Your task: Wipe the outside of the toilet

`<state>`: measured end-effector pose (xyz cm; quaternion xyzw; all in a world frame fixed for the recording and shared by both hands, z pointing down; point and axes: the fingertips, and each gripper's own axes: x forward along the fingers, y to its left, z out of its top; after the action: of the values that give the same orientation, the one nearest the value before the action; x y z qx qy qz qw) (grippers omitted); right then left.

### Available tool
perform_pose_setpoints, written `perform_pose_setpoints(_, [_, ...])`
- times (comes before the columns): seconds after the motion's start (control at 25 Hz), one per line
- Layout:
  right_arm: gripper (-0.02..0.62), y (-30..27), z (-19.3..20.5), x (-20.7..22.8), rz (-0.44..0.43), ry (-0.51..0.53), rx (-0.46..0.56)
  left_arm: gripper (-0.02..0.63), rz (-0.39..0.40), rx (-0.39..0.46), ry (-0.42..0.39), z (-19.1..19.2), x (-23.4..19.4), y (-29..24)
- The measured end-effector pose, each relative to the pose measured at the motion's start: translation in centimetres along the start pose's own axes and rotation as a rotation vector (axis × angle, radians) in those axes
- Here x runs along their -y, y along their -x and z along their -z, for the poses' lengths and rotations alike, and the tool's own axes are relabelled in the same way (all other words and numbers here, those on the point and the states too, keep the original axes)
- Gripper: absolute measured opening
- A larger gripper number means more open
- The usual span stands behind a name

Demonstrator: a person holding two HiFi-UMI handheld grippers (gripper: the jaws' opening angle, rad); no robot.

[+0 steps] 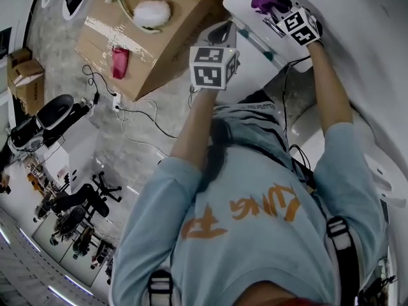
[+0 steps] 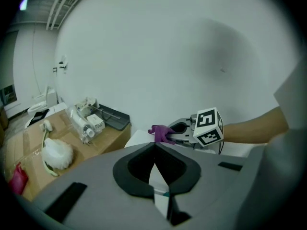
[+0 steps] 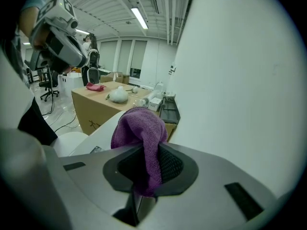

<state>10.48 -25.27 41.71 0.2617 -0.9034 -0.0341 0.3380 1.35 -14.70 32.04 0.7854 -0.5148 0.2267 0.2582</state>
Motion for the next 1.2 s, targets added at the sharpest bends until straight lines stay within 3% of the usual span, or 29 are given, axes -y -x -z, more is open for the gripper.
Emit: perform_pose_setpoints(1.2, [0.061,8.2,5.4,-1.1,0.162,-0.085,-0.104,0.025,0.121,-0.045,-0.109,2.4,5.9,0.5])
